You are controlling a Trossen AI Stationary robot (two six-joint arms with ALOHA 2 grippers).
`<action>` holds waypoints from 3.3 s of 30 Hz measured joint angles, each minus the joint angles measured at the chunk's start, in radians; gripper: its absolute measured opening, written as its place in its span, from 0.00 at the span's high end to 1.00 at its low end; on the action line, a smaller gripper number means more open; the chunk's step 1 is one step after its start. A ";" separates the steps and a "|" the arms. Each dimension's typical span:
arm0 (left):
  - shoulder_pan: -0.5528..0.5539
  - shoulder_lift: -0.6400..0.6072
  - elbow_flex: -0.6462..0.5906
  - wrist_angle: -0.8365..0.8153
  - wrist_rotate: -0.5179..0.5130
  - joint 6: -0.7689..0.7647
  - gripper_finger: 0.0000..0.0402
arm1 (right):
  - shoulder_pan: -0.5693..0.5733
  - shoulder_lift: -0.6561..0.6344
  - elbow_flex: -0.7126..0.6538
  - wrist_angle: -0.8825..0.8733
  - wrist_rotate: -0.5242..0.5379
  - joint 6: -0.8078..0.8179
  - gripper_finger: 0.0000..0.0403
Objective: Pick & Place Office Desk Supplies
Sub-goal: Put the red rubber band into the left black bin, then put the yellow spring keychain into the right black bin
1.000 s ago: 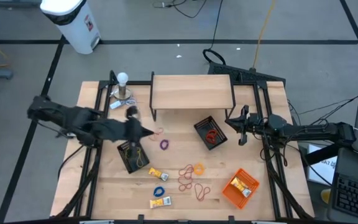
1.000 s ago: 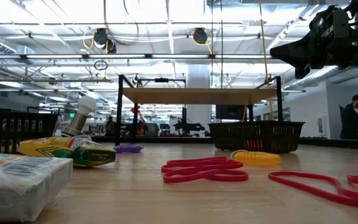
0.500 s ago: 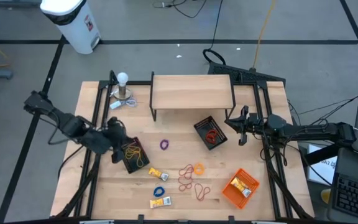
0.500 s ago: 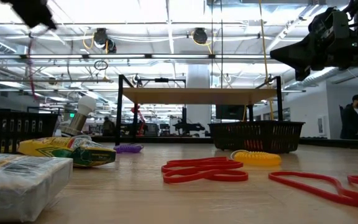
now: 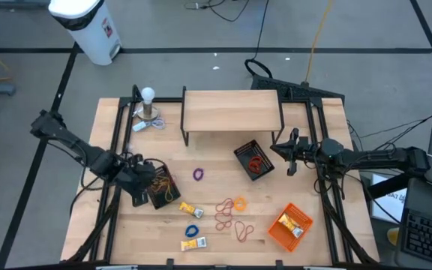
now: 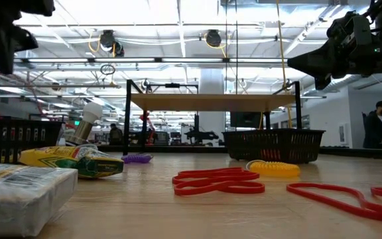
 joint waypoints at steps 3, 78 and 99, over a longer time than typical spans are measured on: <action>0.004 0.025 0.000 -0.028 0.025 -0.001 1.00 | 0.000 0.000 0.000 0.000 0.000 0.000 0.99; 0.153 0.239 -0.057 0.001 0.151 0.338 0.98 | 0.000 0.018 0.000 0.016 0.005 0.022 0.99; 0.153 0.235 -0.057 -0.015 0.247 0.289 0.45 | 0.000 0.018 0.000 0.011 0.001 0.020 0.99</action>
